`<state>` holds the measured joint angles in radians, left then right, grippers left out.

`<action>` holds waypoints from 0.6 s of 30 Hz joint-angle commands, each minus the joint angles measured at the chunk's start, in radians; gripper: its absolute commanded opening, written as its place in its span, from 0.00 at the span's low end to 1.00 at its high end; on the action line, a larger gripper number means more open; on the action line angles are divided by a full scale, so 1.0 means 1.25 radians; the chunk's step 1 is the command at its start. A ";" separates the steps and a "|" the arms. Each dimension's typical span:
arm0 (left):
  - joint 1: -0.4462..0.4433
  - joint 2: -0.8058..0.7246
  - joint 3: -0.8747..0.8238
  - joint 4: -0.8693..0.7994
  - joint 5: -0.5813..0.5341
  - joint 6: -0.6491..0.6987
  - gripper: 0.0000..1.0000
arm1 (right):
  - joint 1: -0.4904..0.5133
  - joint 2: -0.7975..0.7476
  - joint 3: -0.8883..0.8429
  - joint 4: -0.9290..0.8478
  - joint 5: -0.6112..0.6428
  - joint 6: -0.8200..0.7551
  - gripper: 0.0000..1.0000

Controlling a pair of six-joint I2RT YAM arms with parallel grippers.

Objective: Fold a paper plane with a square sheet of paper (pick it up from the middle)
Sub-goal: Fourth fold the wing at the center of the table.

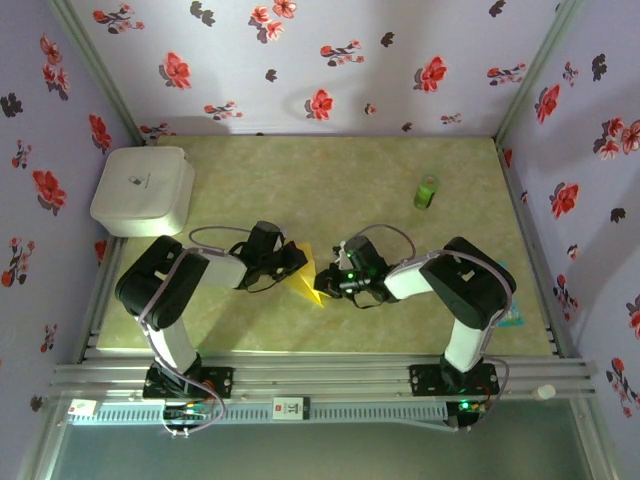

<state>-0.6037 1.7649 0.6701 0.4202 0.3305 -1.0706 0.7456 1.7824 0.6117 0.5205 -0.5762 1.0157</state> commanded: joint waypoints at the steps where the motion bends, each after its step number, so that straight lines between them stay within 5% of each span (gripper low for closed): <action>1: 0.007 0.007 -0.029 -0.063 -0.029 -0.004 0.00 | -0.003 -0.002 -0.021 -0.008 -0.027 -0.005 0.05; 8: 0.006 0.005 -0.029 -0.063 -0.031 -0.005 0.00 | -0.003 0.005 -0.032 0.005 -0.041 0.002 0.11; 18: 0.007 0.001 -0.035 -0.065 -0.036 -0.006 0.00 | -0.003 -0.009 -0.055 0.000 -0.045 -0.004 0.04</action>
<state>-0.6037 1.7599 0.6628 0.4198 0.3367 -1.0782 0.7441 1.7786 0.5755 0.5610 -0.5991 1.0145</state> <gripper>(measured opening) 0.047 0.049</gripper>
